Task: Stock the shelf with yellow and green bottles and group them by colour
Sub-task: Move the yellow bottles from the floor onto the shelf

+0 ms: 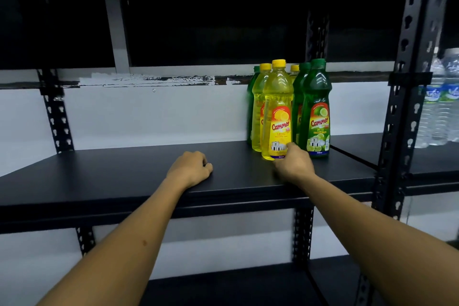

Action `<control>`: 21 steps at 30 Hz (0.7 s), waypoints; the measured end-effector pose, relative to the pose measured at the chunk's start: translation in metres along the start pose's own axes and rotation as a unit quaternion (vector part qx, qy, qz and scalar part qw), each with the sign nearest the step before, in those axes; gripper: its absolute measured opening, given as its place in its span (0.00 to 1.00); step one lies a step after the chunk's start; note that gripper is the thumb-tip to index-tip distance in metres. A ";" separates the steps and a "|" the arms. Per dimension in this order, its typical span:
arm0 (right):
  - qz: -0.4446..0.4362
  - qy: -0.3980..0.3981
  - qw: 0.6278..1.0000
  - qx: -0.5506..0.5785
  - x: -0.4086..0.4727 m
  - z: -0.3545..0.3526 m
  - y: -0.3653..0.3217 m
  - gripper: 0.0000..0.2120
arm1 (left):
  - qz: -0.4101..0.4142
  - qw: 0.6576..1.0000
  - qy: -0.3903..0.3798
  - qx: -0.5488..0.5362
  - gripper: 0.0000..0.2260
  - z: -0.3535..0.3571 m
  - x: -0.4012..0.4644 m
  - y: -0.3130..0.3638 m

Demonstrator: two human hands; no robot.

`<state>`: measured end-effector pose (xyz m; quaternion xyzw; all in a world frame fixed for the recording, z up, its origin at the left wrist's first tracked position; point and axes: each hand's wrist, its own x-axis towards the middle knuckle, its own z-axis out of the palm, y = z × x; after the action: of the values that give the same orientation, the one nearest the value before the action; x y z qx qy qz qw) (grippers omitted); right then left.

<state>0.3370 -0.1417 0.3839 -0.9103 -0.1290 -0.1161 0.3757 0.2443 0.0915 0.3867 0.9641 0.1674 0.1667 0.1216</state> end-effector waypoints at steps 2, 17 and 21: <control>-0.065 -0.003 0.994 -0.083 -0.024 0.002 -0.002 0.15 | 0.009 0.999 0.035 0.019 0.15 -0.001 -0.022 0.007; -0.243 -0.083 0.965 -0.045 -0.188 0.120 0.111 0.23 | 0.132 0.981 0.136 -0.044 0.18 0.191 -0.198 0.001; -0.135 -0.199 0.969 -0.053 -0.219 0.157 0.168 0.19 | 0.019 0.996 -0.017 -0.090 0.12 0.253 -0.237 -0.016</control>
<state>0.2029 -0.1769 0.0980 -0.9079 -0.3168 0.0108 0.2742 0.1213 -0.0249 0.0843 0.9550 0.1311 0.1668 0.2072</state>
